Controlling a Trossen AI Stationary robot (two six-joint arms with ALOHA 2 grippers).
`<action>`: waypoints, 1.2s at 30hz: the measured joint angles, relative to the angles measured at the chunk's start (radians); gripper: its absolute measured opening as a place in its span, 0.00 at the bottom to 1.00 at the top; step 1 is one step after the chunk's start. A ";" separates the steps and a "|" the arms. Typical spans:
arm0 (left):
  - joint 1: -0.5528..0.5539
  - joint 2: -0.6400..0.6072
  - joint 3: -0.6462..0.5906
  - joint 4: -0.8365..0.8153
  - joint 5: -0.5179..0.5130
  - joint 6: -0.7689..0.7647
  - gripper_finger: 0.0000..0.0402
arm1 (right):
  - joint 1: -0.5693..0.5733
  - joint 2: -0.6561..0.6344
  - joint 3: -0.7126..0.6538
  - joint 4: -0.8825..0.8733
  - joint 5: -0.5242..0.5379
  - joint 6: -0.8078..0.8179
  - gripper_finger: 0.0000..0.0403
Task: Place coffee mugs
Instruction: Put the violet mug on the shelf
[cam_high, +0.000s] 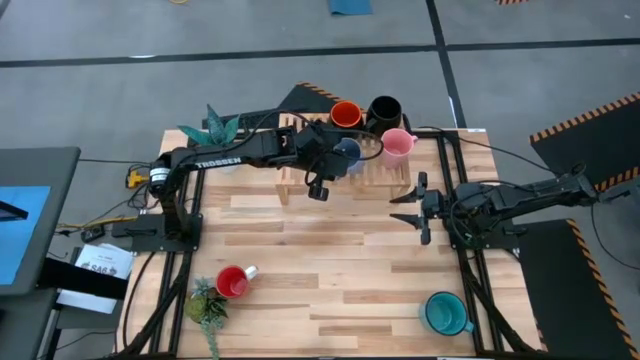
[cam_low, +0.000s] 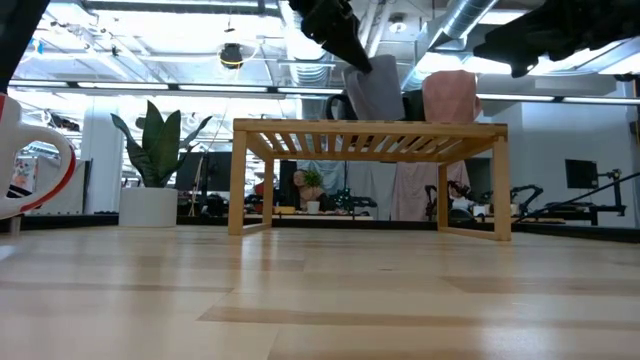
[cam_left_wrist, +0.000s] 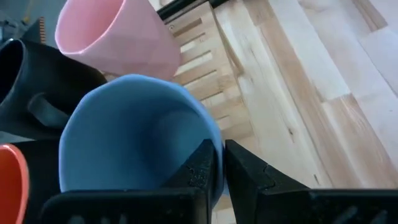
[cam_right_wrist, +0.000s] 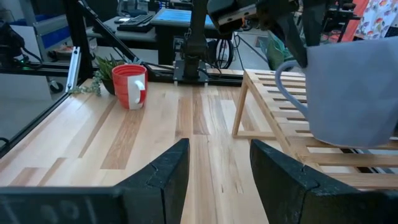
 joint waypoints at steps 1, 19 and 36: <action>0.000 0.000 0.000 0.001 0.000 0.005 0.06 | 0.000 0.000 0.000 0.000 0.000 0.000 0.48; -0.001 0.000 0.000 0.083 -0.057 0.073 0.28 | 0.000 0.000 0.000 0.000 0.000 0.000 0.48; -0.033 0.000 0.136 0.027 -0.184 0.022 0.43 | 0.000 0.000 0.000 -0.001 0.000 0.000 0.48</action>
